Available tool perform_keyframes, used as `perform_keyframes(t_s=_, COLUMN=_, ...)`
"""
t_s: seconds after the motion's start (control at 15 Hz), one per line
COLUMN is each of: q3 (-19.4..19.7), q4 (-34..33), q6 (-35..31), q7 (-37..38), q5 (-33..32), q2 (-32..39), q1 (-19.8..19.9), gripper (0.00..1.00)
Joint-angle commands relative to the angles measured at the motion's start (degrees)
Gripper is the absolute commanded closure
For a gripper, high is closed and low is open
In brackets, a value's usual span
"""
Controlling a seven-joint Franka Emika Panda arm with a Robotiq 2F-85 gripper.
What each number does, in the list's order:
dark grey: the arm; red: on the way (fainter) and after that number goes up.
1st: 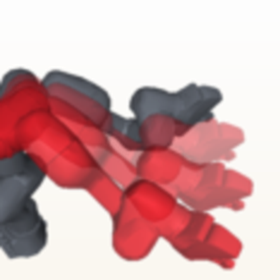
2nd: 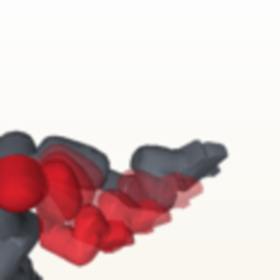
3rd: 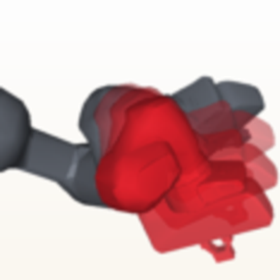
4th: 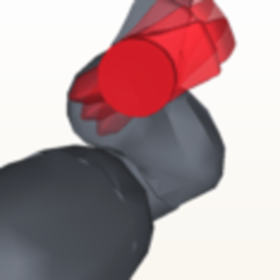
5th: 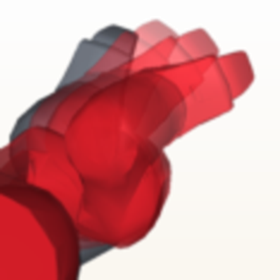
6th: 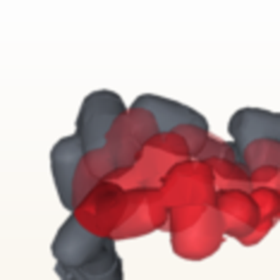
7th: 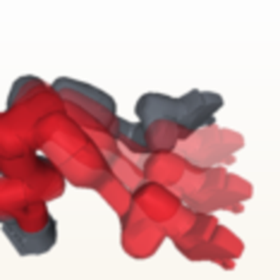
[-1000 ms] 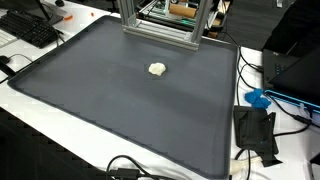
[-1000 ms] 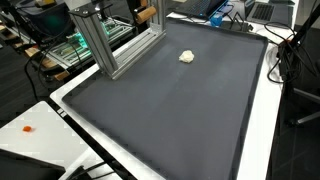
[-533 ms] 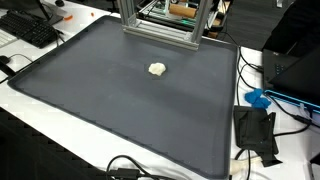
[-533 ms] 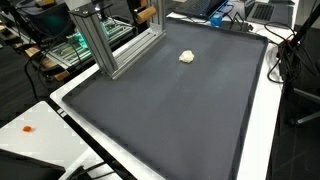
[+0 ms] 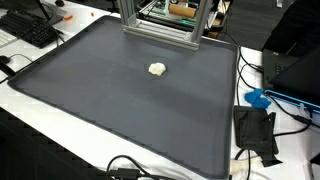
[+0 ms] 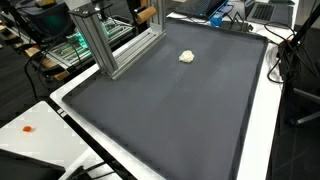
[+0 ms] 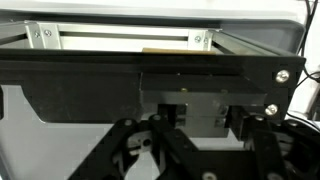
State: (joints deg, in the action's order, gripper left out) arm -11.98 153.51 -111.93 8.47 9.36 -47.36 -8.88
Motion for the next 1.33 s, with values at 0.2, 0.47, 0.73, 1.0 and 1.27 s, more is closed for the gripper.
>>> perform_keyframes(t_s=0.2, q3=0.0, q4=0.8, q6=2.0, q7=0.1, q5=-1.3, q2=-1.3, q1=-0.3, gripper=0.32)
perform_keyframes(t_s=0.47, q3=0.0, q4=0.6, q6=2.6, q7=0.2, q5=-1.7, q2=-1.2, q1=-0.2, gripper=0.35)
perform_keyframes(t_s=0.73, q3=-0.1, q4=0.4, q6=2.6, q7=0.8, q5=-1.5, q2=-1.3, q1=-0.2, gripper=0.68)
perform_keyframes(t_s=1.0, q3=-0.5, q4=0.2, q6=2.6, q7=1.8, q5=-1.6, q2=-1.5, q1=-0.1, gripper=0.78)
perform_keyframes(t_s=1.27, q3=-0.3, q4=-0.1, q6=2.2, q7=1.4, q5=-1.4, q2=-1.2, q1=-0.2, gripper=0.78)
